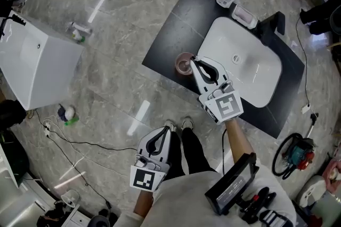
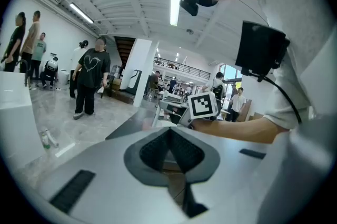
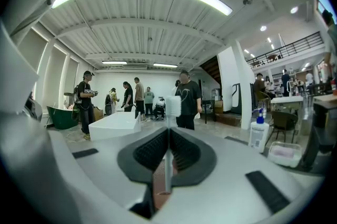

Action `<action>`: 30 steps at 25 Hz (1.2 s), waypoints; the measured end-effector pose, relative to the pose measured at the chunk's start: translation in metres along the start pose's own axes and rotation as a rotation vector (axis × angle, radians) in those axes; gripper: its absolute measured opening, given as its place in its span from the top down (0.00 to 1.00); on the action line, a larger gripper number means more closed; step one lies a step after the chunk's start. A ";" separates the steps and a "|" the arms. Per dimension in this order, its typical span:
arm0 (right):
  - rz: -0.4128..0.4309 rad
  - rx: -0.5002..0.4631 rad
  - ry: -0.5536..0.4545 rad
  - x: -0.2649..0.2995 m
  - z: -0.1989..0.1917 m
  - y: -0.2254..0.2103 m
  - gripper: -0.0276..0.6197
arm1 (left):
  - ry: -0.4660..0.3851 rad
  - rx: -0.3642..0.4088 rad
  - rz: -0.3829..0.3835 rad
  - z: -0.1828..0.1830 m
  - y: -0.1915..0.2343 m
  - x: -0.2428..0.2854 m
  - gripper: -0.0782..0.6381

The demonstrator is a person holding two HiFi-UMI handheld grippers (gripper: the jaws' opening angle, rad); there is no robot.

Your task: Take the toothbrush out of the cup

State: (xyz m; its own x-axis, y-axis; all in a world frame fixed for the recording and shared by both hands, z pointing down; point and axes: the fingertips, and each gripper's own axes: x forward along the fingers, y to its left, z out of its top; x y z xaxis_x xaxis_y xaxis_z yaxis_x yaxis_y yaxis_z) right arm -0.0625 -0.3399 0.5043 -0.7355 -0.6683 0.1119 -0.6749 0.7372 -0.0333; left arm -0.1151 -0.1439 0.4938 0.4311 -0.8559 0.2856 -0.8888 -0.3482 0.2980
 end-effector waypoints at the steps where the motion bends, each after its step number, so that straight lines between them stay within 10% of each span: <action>1: -0.001 -0.006 -0.005 -0.001 0.007 0.000 0.93 | -0.009 0.006 0.000 0.004 -0.001 -0.001 0.89; 30: 0.026 -0.093 -0.107 -0.083 0.123 0.062 0.93 | -0.231 0.200 -0.080 0.091 -0.077 -0.068 0.89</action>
State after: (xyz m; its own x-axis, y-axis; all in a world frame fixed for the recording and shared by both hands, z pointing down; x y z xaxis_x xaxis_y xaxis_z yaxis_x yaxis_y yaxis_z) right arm -0.0506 -0.2511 0.3709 -0.7583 -0.6519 0.0055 -0.6506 0.7572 0.0582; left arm -0.0900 -0.0937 0.3687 0.4742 -0.8791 0.0473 -0.8765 -0.4664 0.1197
